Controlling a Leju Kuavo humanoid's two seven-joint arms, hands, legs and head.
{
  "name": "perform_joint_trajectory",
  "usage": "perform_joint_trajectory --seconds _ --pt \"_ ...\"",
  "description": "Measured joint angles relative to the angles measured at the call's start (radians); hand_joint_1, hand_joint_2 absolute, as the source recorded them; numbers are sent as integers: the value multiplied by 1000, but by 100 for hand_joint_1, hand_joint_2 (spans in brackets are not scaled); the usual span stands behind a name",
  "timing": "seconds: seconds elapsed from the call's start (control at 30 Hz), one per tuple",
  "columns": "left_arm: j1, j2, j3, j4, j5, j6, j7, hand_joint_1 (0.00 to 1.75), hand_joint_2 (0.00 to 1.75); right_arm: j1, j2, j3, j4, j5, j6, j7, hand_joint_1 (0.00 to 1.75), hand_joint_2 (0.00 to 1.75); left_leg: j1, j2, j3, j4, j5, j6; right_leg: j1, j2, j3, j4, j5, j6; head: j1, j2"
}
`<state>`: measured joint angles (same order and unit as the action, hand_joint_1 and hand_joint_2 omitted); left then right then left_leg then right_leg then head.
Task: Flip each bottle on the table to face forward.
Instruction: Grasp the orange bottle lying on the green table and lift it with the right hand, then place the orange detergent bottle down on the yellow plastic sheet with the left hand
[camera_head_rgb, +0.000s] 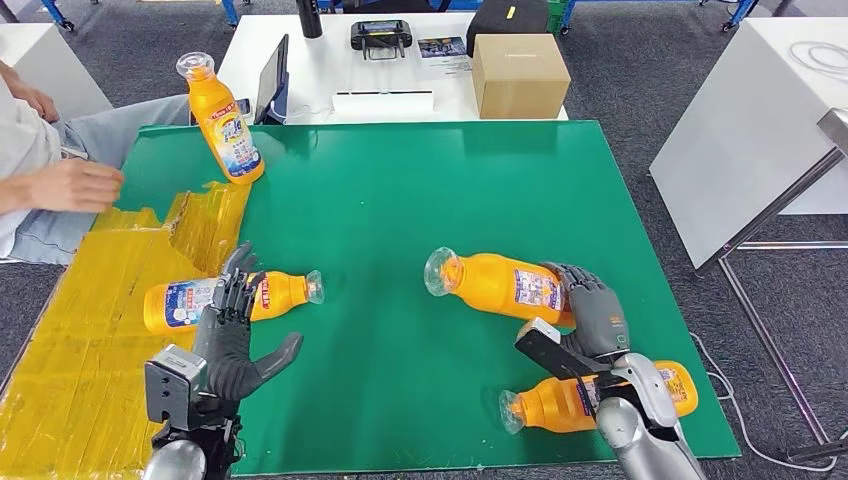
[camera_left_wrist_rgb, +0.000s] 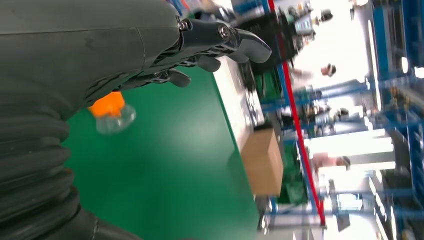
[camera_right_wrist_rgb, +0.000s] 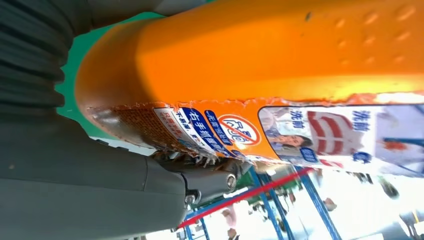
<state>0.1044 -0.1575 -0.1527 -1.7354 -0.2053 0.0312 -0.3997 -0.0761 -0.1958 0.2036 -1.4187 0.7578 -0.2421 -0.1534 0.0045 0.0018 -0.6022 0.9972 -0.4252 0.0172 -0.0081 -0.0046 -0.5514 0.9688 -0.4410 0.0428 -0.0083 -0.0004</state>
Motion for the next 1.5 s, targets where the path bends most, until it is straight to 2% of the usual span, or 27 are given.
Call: perform_joint_trajectory --seconds 0.2,0.3,0.43,0.5,0.63,0.8,0.9,1.2,1.5 --pt "-3 16 -52 -9 3 -24 28 0 175 49 124 -55 -127 -216 -13 -113 175 175 -1 0 -1 0 0 0 -1 0 0 0 0 0 1 0" --pt "-15 23 -81 -8 13 -35 41 0 175 54 182 -58 -162 -280 -7 -133 174 175 -1 0 0 0 0 0 -1 0 0 0 0 0 0 0" --pt "-36 33 -111 -1 33 -43 52 0 175 48 229 -41 -169 -385 74 -141 173 175 0 0 0 0 0 0 -1 0 0 0 0 0 0 0" --pt "-49 38 -123 5 39 -48 56 0 175 41 243 -27 -165 -442 122 -143 173 175 0 0 0 0 0 0 -1 0 0 0 0 0 0 0" --pt "-64 45 -138 16 45 -52 57 0 175 31 262 -10 -155 -481 156 -145 175 175 0 0 -1 0 0 0 -1 0 0 0 0 0 1 0" --pt "-96 54 -152 32 88 -60 57 0 175 3 280 28 -111 -647 334 -143 175 175 0 0 -1 0 0 0 -1 0 -1 0 0 0 1 0" --pt "-123 58 -164 43 106 -65 57 0 175 -28 301 80 -51 -686 394 -137 175 175 0 0 -1 0 1 0 0 0 -1 0 0 0 0 0" --pt "-170 65 -186 77 151 -71 56 0 175 -111 332 244 85 -690 443 -121 175 175 0 0 -1 0 1 -1 0 0 -1 0 0 0 1 0" --pt "-188 70 -186 94 164 -72 54 0 175 -158 340 333 147 -681 450 -107 175 175 0 0 -1 0 1 -1 0 0 -1 0 0 0 1 0"
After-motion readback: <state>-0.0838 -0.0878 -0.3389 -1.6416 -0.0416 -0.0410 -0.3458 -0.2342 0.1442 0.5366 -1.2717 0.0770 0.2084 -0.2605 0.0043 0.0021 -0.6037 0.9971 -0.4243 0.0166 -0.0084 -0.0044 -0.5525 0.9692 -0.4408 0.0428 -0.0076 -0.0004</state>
